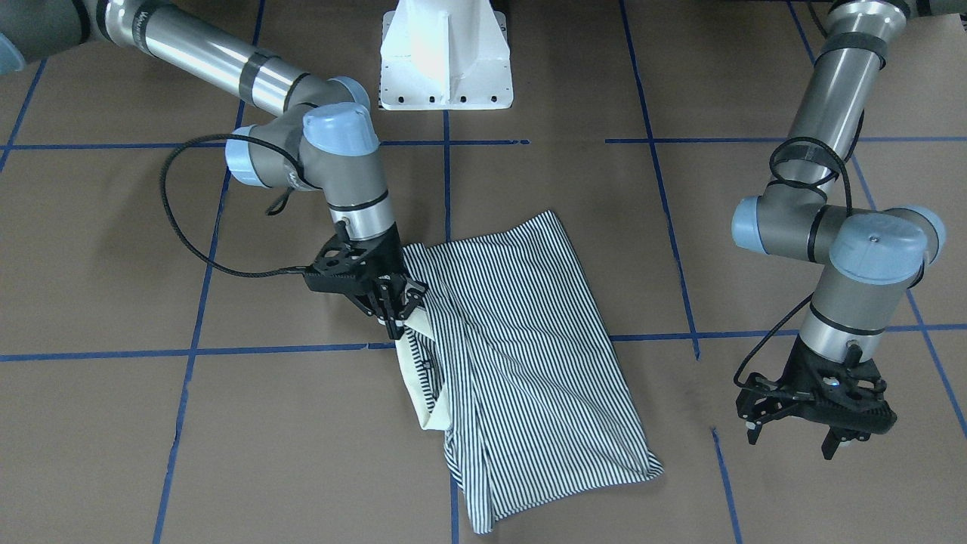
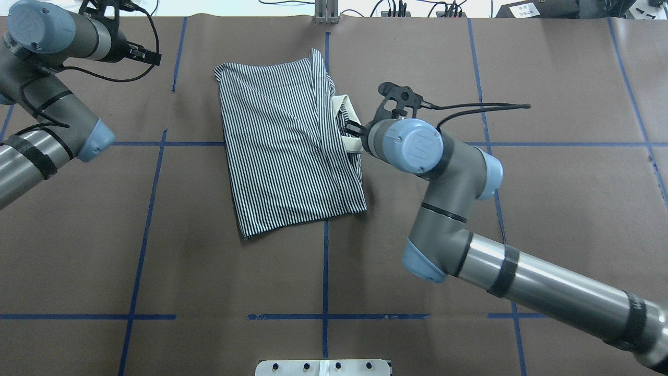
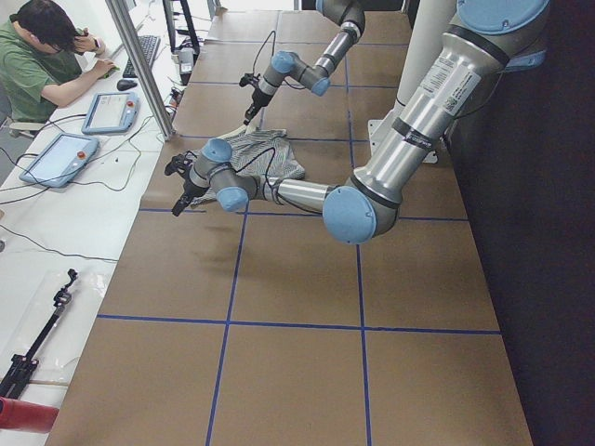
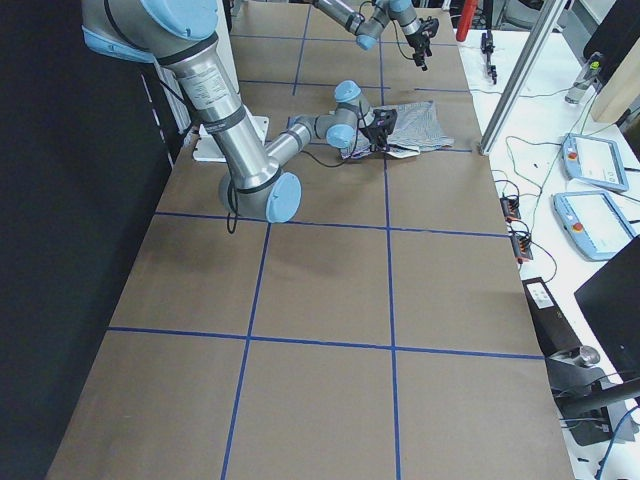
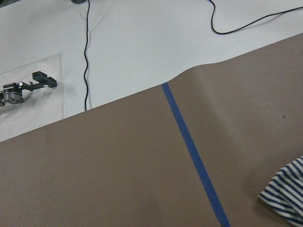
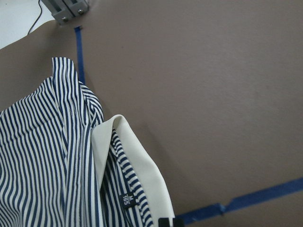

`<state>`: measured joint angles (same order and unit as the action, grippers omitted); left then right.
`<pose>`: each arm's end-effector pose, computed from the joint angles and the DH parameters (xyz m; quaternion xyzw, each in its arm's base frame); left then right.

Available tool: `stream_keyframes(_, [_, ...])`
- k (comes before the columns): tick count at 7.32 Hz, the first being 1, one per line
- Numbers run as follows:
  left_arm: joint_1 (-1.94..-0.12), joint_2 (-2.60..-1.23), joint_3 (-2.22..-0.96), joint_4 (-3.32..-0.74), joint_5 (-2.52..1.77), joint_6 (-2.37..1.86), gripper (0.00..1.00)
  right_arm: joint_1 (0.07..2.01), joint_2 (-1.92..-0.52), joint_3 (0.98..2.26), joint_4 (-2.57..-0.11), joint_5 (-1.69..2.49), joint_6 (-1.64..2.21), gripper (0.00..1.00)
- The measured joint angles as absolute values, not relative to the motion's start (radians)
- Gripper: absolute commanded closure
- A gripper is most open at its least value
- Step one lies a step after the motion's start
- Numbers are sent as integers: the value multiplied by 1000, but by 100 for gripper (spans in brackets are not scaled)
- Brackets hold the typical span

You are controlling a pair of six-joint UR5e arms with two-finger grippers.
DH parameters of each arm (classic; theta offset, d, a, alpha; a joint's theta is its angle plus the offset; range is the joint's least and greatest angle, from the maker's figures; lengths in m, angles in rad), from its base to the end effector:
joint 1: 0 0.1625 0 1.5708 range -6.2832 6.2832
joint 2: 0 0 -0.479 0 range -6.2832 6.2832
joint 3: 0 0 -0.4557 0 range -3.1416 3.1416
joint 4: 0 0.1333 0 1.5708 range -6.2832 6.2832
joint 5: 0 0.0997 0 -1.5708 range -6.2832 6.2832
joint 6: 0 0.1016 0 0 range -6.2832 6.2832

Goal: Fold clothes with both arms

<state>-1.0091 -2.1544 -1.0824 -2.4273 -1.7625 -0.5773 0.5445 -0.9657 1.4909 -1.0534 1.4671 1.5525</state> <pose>0.3598 -0.7857 0.4956 0.3382 0.3175 0.0369 0.8851 -0.6135 -0.5396 0.2928 0.1813 -0.4653 0.2501 0.8295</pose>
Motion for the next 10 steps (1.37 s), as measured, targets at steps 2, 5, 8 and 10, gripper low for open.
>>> stream_keyframes(2, [-1000, -2151, -1089, -2428, -1763, -581, 0, 506, -1142, 1662, -1050, 1449, 1561, 100])
stream_keyframes(5, [-987, -2151, -1091, -2427, -1767, -591, 0, 433, -1223, 1727, -1048, 1388, 1566, 1])
stream_keyframes(8, [-986, -2150, -1093, -2428, -1795, -592, 0, 417, -1238, 1746, -1057, 1359, 1509, 0])
stream_keyframes(10, [-988, -2146, -1120, -2416, -1839, -594, 0, 442, -1233, 1794, -1126, 1383, 1344, 0])
